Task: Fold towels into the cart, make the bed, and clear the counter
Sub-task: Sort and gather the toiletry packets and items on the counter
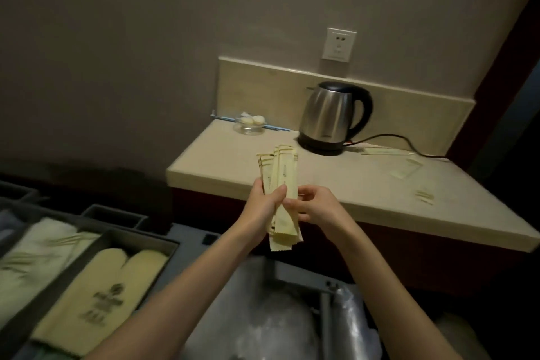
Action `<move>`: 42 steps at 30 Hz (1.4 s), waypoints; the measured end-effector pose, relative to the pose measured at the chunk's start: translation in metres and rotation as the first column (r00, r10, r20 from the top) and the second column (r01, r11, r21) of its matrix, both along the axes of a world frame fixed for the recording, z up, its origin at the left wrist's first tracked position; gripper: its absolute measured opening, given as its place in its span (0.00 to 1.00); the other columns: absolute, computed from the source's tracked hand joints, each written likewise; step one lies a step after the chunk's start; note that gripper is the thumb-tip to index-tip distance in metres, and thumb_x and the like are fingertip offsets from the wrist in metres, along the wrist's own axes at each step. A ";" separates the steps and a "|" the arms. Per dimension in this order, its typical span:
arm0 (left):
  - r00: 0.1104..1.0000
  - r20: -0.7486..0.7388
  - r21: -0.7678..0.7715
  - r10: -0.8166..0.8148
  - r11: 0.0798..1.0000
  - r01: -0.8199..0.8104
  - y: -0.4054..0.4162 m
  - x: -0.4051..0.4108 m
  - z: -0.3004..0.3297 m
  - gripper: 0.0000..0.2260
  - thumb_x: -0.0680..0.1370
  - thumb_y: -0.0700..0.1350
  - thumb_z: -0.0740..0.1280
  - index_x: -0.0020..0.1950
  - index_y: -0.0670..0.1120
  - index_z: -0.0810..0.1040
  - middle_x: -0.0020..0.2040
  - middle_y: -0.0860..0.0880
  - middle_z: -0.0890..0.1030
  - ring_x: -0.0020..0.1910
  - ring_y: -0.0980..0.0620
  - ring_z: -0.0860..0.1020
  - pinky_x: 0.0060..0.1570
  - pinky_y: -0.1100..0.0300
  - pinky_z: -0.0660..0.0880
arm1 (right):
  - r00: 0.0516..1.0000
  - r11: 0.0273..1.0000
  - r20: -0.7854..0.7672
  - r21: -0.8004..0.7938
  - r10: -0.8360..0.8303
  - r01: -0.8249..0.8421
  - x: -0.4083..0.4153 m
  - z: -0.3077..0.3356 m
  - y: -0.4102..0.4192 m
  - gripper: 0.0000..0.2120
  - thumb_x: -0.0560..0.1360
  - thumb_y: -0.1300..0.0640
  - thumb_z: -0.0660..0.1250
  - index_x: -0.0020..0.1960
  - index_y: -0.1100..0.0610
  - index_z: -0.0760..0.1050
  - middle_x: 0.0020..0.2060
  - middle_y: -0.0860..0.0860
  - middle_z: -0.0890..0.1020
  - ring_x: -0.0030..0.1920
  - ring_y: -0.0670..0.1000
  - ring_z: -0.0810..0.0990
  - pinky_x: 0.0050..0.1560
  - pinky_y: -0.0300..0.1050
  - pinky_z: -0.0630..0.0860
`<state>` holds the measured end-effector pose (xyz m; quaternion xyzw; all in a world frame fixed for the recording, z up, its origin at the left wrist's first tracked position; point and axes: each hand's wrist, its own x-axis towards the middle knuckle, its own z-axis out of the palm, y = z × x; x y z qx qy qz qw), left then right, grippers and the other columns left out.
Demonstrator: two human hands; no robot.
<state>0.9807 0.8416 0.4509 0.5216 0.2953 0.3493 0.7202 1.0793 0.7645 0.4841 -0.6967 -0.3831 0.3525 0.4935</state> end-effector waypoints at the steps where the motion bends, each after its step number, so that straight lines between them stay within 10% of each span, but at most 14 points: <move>1: 1.000 0.009 -0.049 -0.011 0.999 0.012 0.006 -0.026 -0.004 0.20 0.80 0.40 0.63 0.69 0.44 0.61 0.65 0.43 0.74 0.59 0.45 0.77 0.48 0.52 0.80 | 1.000 1.000 -0.012 -0.006 0.023 -0.023 -0.022 -0.004 0.008 0.12 0.73 0.63 0.70 0.57 0.62 0.76 0.47 0.51 0.82 0.47 0.46 0.82 0.41 0.36 0.80; 8: 0.993 -0.098 -0.127 -0.063 0.991 0.050 0.052 -0.201 -0.030 0.27 0.79 0.42 0.65 0.73 0.51 0.54 0.65 0.44 0.72 0.56 0.47 0.77 0.43 0.54 0.80 | 0.991 0.992 -0.081 -0.066 0.106 -0.111 -0.178 -0.043 0.061 0.11 0.73 0.61 0.70 0.55 0.59 0.78 0.49 0.53 0.83 0.48 0.49 0.84 0.42 0.39 0.80; 14: 0.978 -0.204 -0.213 -0.043 0.977 -0.001 0.093 -0.312 -0.044 0.22 0.77 0.44 0.67 0.70 0.48 0.67 0.58 0.47 0.79 0.54 0.47 0.79 0.48 0.49 0.80 | 0.973 0.981 -0.167 -0.086 0.156 -0.172 -0.288 -0.064 0.103 0.10 0.73 0.62 0.70 0.55 0.61 0.77 0.49 0.55 0.83 0.46 0.50 0.84 0.41 0.41 0.80; 24: 0.984 -0.176 -0.221 -0.007 0.975 -0.033 0.136 -0.403 -0.035 0.18 0.79 0.37 0.62 0.68 0.46 0.69 0.61 0.44 0.79 0.56 0.45 0.80 0.53 0.47 0.79 | 0.954 0.971 -0.230 -0.093 0.194 -0.220 -0.359 -0.056 0.150 0.10 0.74 0.64 0.69 0.55 0.62 0.78 0.51 0.55 0.83 0.51 0.53 0.83 0.55 0.52 0.79; 35: 0.950 -0.256 -0.203 0.179 0.951 -0.234 0.164 -0.498 -0.039 0.25 0.73 0.37 0.71 0.68 0.47 0.70 0.59 0.44 0.80 0.56 0.44 0.80 0.52 0.43 0.78 | 0.889 0.924 -0.330 -0.103 0.318 -0.369 -0.441 -0.067 0.197 0.11 0.74 0.65 0.68 0.56 0.61 0.78 0.50 0.54 0.84 0.50 0.52 0.83 0.47 0.45 0.80; 42: 0.964 -0.244 -0.314 0.109 0.931 -0.185 0.214 -0.563 -0.048 0.12 0.80 0.38 0.60 0.63 0.43 0.71 0.59 0.38 0.78 0.58 0.40 0.78 0.58 0.43 0.75 | 0.874 0.928 -0.408 -0.140 0.264 -0.346 -0.499 -0.088 0.235 0.10 0.74 0.65 0.67 0.56 0.61 0.78 0.51 0.55 0.84 0.51 0.54 0.83 0.54 0.51 0.80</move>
